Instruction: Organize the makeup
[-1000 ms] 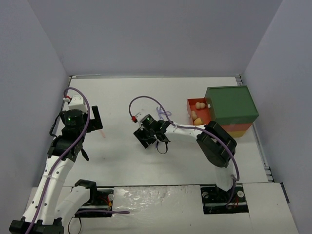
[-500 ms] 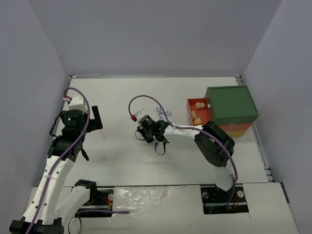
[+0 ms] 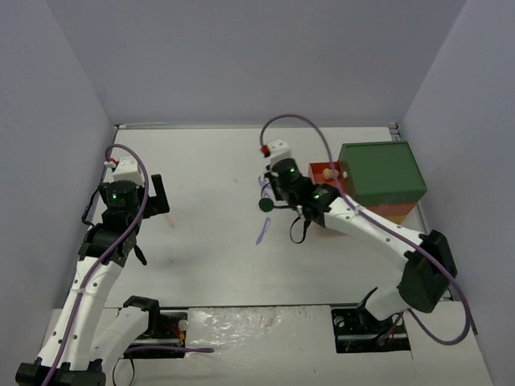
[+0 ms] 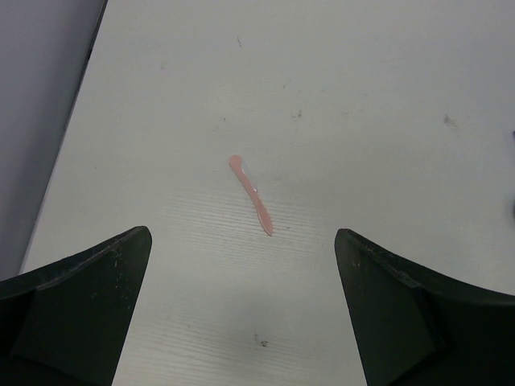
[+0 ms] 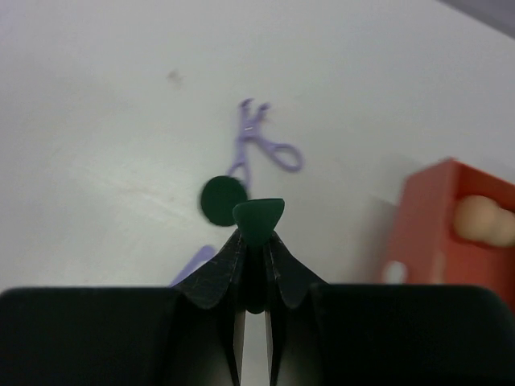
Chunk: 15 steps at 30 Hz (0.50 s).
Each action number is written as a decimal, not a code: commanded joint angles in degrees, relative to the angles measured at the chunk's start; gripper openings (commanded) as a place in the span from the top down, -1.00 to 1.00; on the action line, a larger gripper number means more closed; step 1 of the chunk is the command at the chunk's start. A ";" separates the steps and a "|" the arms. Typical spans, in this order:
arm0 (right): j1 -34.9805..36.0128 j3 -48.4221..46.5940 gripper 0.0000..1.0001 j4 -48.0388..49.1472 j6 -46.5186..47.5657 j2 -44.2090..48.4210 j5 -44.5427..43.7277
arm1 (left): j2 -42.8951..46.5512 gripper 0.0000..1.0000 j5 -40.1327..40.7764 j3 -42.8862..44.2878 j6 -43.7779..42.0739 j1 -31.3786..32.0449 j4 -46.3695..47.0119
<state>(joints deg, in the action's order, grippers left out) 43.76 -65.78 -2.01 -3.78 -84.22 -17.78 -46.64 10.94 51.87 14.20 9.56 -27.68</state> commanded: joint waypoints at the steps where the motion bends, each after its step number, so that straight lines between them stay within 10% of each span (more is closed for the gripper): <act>1: -9.57 3.43 0.84 -4.53 -1.80 7.29 -6.72 | -0.39 -0.94 0.04 3.40 0.75 -0.51 2.28; 8: -20.19 4.69 0.65 -5.90 -4.17 8.42 -1.36 | -0.91 -0.94 -0.22 3.41 0.92 -0.51 2.26; 15: -21.26 2.20 -0.11 -5.96 -4.27 6.35 0.32 | -1.00 -0.94 -0.07 3.41 0.83 -0.51 2.19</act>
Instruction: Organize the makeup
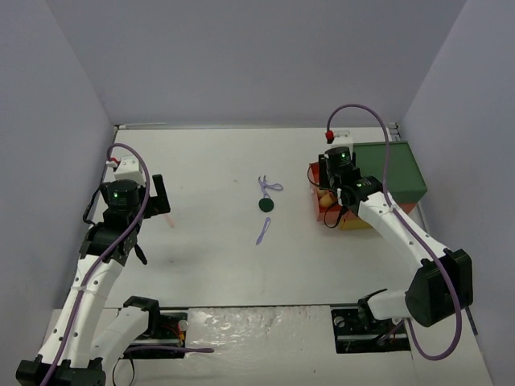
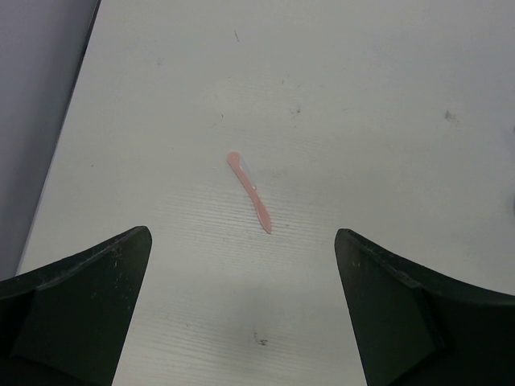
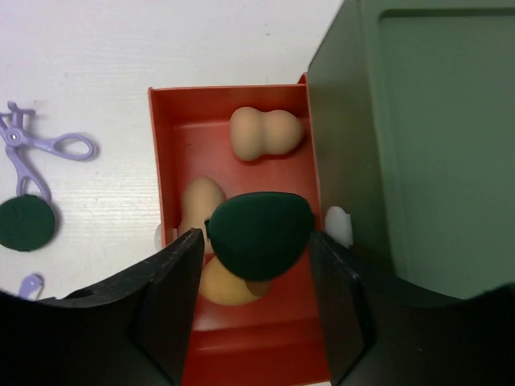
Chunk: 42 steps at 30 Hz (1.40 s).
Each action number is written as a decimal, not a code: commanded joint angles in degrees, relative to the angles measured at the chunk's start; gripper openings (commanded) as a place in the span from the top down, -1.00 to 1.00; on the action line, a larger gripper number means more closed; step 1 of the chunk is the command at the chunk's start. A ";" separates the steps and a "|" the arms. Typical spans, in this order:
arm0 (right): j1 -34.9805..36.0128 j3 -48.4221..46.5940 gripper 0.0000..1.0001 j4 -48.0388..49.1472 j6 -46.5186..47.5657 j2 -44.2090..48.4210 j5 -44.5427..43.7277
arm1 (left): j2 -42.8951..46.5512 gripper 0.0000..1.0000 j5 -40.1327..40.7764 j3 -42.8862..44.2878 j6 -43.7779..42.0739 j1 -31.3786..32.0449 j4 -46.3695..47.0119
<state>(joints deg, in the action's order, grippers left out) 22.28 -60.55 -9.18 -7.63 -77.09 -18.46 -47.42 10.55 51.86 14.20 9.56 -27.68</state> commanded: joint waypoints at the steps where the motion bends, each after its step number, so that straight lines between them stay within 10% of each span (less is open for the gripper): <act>1: 0.22 -3.36 -0.17 1.26 -0.24 -0.93 1.19 | -0.22 -0.94 0.27 3.43 0.83 -0.51 2.19; 28: 18.78 -8.02 -0.42 16.29 -6.32 -23.19 9.38 | -0.22 -0.94 0.19 3.60 0.83 -0.51 1.84; 42: 24.02 -10.73 0.00 18.50 -9.86 -34.44 -5.08 | 0.03 -0.94 0.18 3.60 0.92 -0.51 1.75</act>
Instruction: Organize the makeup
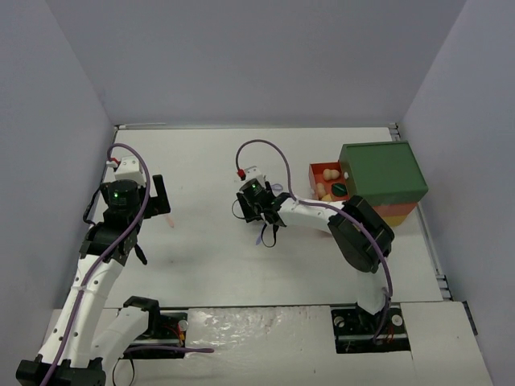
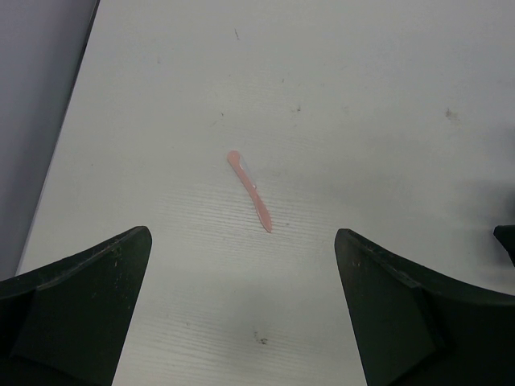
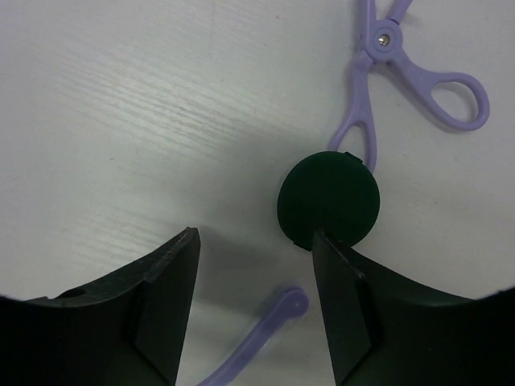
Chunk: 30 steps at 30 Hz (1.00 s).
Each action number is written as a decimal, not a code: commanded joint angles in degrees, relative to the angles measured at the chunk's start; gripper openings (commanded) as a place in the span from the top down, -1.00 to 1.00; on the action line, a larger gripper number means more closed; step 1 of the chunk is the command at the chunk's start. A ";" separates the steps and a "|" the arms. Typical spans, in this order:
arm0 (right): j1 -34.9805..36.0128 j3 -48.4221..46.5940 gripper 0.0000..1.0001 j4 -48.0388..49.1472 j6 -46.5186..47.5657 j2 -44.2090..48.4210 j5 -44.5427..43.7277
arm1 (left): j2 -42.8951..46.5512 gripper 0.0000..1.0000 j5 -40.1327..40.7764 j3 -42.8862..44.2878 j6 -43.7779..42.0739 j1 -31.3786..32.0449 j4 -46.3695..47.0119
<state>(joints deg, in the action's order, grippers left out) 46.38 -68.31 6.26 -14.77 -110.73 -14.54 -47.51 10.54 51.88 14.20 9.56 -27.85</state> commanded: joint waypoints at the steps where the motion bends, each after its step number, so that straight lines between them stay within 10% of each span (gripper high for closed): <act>1: 0.00 -2.97 0.03 3.06 -2.94 -1.09 -9.89 | 0.13 -0.94 0.18 3.58 0.92 -0.51 1.93; 16: 0.29 -3.73 0.22 3.06 -3.85 -5.30 -16.13 | 0.08 -0.94 0.04 3.63 0.92 -0.51 1.93; 30: 0.60 -2.20 1.00 2.42 -2.77 0.43 -17.07 | 0.19 -0.94 0.06 3.58 0.92 -0.51 1.93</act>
<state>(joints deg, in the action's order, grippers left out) 46.53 -70.19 8.35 -17.92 -116.10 -29.67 -47.51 10.52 51.88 14.20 9.56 -27.86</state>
